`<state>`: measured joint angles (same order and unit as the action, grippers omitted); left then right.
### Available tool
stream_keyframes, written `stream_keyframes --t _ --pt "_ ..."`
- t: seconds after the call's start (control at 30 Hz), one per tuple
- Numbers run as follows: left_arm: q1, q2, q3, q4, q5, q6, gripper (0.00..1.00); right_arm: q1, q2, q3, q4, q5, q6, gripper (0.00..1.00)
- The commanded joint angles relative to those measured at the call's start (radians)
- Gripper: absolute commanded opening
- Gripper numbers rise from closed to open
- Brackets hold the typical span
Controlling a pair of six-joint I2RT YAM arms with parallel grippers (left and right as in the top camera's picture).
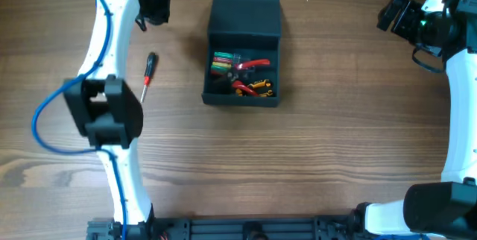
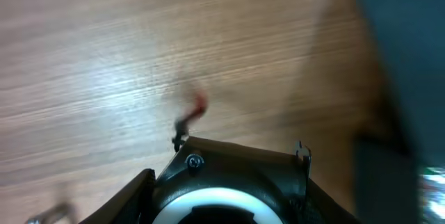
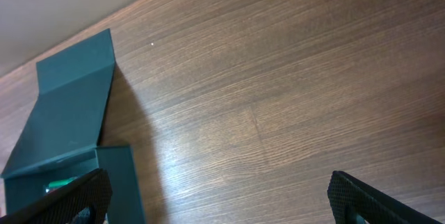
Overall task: Pack container
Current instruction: 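Carry the tape measure into the green box with the left gripper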
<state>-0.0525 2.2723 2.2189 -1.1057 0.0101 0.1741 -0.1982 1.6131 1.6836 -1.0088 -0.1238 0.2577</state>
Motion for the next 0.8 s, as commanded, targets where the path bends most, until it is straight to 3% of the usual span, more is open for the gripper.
stream_keyframes --t 0.0,0.23,0.5,0.63,0.77 --pt "-0.061 -0.149 0.007 -0.06 0.016 0.001 0.04 0.0 0.015 -0.004 0.002 -0.008 0.011 1.0" --pt "-0.255 -0.208 0.007 -0.225 0.02 0.002 0.04 0.0 0.015 -0.004 0.002 -0.008 0.011 1.0" --pt "-0.426 -0.208 0.005 -0.245 0.019 0.005 0.04 0.0 0.015 -0.004 0.002 -0.008 0.011 1.0" --pt "-0.427 -0.208 -0.107 -0.202 0.023 0.001 0.04 0.0 0.015 -0.004 0.002 -0.008 0.011 1.0" --pt "-0.427 -0.208 -0.269 -0.049 0.012 0.001 0.04 0.0 0.015 -0.004 0.002 -0.008 0.011 1.0"
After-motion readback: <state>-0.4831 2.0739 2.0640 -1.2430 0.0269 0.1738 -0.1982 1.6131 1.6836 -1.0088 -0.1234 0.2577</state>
